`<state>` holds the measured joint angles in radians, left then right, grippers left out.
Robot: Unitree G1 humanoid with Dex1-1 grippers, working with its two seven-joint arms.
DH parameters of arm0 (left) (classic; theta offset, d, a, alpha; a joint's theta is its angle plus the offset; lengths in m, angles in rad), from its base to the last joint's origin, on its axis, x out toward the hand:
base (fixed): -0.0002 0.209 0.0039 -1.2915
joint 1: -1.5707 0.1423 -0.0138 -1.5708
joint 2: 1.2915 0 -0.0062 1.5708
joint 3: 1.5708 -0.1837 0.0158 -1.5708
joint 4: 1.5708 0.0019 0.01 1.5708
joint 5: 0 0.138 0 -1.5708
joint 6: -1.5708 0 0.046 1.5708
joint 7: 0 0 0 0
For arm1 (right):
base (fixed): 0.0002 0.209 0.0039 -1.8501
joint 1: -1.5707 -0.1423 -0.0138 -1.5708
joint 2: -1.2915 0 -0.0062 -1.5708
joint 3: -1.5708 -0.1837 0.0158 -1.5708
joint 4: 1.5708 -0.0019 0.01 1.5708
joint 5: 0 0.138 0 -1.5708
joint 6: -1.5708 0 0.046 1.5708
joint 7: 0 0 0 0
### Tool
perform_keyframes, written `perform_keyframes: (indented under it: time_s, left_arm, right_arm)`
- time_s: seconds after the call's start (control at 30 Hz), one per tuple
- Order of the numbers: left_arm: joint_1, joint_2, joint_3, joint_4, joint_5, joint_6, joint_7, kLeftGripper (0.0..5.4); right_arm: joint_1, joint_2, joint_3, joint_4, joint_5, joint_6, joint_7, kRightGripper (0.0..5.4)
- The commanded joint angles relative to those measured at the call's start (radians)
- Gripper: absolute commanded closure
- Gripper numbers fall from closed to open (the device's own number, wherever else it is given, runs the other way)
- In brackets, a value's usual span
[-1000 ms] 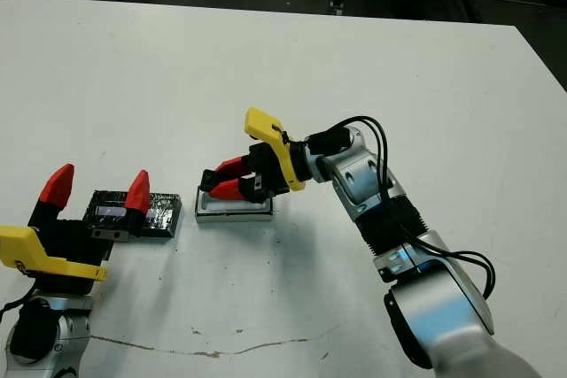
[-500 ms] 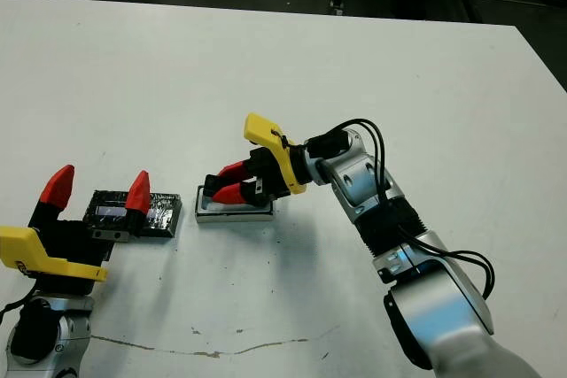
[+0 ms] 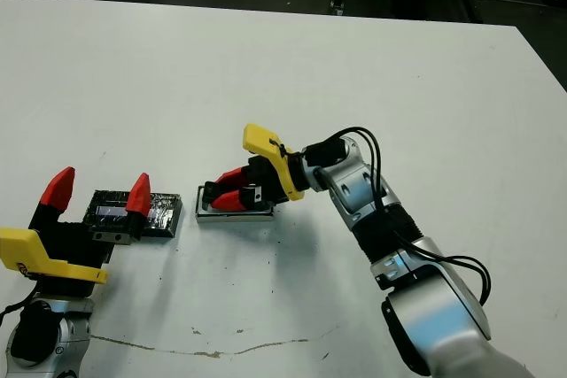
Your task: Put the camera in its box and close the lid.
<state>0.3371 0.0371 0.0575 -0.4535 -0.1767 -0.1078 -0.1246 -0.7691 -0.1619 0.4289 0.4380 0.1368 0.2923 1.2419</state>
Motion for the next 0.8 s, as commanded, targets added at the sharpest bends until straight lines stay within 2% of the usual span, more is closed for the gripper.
perform_keyframes:
  time_s: [0.03,0.2,0.37,0.53,0.67,0.8]
  left_arm:
    - [0.013,0.001,-0.003,-0.001,0.001,0.008,0.001,0.00]
    - [0.013,0.002,-0.004,0.004,0.001,0.002,0.000,0.00]
    - [0.014,0.001,-0.005,0.004,-0.008,0.004,-0.003,0.00]
    - [0.013,0.001,-0.005,0.008,-0.016,0.002,-0.007,0.00]
    - [0.013,0.000,-0.006,0.007,-0.014,0.003,-0.004,0.00]
    - [0.013,-0.001,-0.006,0.008,-0.026,0.007,-0.008,0.00]
  right_arm:
    - [0.025,-0.016,0.014,0.001,-0.018,0.001,0.010,3.75]
    - [0.021,-0.020,0.028,-0.003,-0.031,0.005,0.016,3.75]
    - [0.010,-0.022,0.036,-0.015,-0.031,0.044,0.027,3.75]
    - [0.013,-0.020,0.034,-0.012,-0.024,0.040,0.035,3.22]
    - [0.018,-0.013,0.024,0.003,-0.016,0.011,0.045,2.62]
    - [0.015,-0.012,0.021,0.011,-0.016,0.013,0.049,1.99]
